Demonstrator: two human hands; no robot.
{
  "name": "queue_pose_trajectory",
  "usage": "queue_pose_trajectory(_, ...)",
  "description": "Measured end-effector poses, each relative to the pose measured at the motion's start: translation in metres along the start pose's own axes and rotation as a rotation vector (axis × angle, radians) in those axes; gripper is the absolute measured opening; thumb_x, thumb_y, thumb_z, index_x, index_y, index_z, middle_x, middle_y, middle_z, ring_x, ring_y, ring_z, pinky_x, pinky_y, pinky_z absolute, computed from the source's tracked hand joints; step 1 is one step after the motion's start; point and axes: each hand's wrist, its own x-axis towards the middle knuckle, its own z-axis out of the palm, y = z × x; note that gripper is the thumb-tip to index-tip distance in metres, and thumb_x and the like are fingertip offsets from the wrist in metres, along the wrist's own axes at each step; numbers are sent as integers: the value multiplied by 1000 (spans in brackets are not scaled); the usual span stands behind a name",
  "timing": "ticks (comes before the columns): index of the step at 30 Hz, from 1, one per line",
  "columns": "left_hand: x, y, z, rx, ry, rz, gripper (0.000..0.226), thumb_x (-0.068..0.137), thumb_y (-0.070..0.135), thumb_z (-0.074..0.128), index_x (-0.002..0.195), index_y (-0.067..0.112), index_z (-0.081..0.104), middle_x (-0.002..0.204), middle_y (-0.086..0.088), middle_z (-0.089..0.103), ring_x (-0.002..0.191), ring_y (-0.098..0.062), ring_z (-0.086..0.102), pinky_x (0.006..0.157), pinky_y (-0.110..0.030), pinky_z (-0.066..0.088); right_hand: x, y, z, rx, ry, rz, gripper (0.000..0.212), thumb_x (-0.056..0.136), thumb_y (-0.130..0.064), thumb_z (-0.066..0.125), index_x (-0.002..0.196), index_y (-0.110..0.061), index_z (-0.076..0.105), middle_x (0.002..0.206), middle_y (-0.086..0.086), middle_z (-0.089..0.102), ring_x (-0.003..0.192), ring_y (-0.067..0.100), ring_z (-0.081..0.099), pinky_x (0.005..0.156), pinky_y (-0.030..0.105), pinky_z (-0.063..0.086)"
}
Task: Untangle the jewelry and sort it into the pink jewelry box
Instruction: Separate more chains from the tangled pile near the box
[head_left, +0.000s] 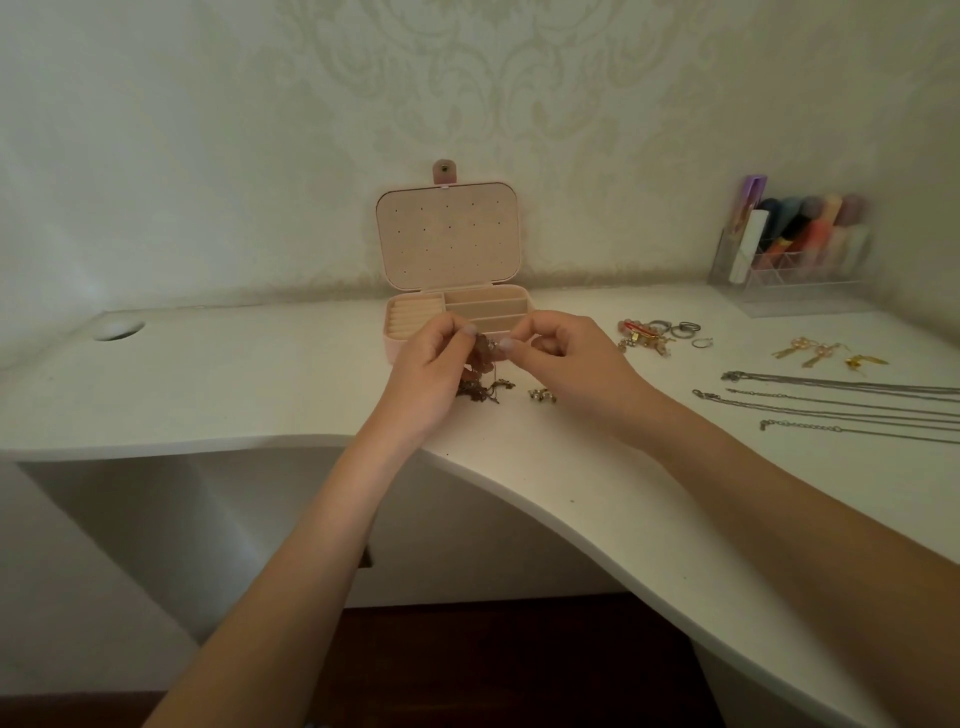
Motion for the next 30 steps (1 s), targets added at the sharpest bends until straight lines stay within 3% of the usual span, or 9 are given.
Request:
queue_pose_trajectory(2, -1, 2, 1, 7, 6, 3, 25, 99, 15, 41, 77, 12, 54, 73, 0, 61, 69, -12, 57, 69, -31, 49, 0, -1, 0, 11, 18, 4, 19, 92, -23, 60, 86, -6, 66, 45, -4, 35, 40, 5, 26, 49, 20, 30)
queue_pose_trajectory(5, -3, 7, 3, 33, 3, 16, 29, 100, 13, 38, 82, -1, 55, 69, 0, 56, 56, -1, 50, 56, -12, 42, 1, -2, -2, 26, 47, 23, 17, 93, -22, 59, 82, -11, 64, 44, -6, 36, 40, 5, 24, 47, 21, 25)
queue_pose_trajectory(9, -4, 8, 2, 36, -22, 12, 33, 101, 17, 37, 72, 10, 50, 64, 2, 54, 59, -8, 52, 58, -20, 42, -1, -2, -2, 104, 33, 69, 18, 93, -21, 57, 76, -20, 60, 62, 8, 46, 50, 10, 34, 53, 22, 31)
queue_pose_trajectory(13, -5, 8, 1, 77, -39, 19, 40, 101, 29, 38, 83, 1, 60, 67, 1, 57, 61, -7, 51, 58, -17, 41, 0, -6, -1, 255, 9, 186, 18, 97, -17, 50, 80, -18, 56, 70, -4, 62, 61, 7, 56, 62, 20, 44)
queue_pose_trajectory(16, -5, 9, 1, 98, -15, 41, 41, 101, 27, 39, 65, 9, 51, 59, 6, 49, 50, 2, 43, 51, -8, 35, 0, -7, 0, 410, -5, 277, 17, 99, -16, 44, 85, -15, 53, 81, 1, 69, 70, 13, 63, 66, 24, 47)
queue_pose_trajectory(19, -3, 6, 0, 90, -19, 30, 42, 100, 29, 42, 61, 18, 53, 49, 13, 47, 47, 0, 41, 50, -15, 33, 0, -9, -1, 558, -7, 340, 17, 100, -14, 40, 87, -12, 50, 77, 8, 68, 67, 19, 65, 63, 27, 48)
queue_pose_trajectory(21, -3, 6, -1, 72, -39, 23, 38, 98, 28, 45, 63, 17, 56, 47, 14, 46, 47, 0, 39, 49, -15, 31, 0, -9, -2, 613, -8, 367, 17, 100, -13, 39, 87, -11, 49, 68, 8, 62, 60, 20, 61, 59, 27, 46)
queue_pose_trajectory(25, -4, 9, 0, 18, -68, 30, 24, 91, 20, 60, 68, 13, 57, 56, 11, 48, 50, 1, 37, 52, -10, 31, 2, -8, -1, 638, 5, 398, 20, 100, -14, 41, 83, -11, 50, 51, -1, 37, 47, 11, 35, 48, 22, 29)
queue_pose_trajectory(30, -4, 6, 0, -10, -71, 47, 16, 88, 14, 63, 72, 16, 60, 55, 12, 41, 50, -1, 34, 50, -12, 29, 3, -7, -3, 609, -19, 386, 18, 99, -13, 43, 85, -9, 53, 45, -8, 32, 43, 6, 26, 49, 21, 23)
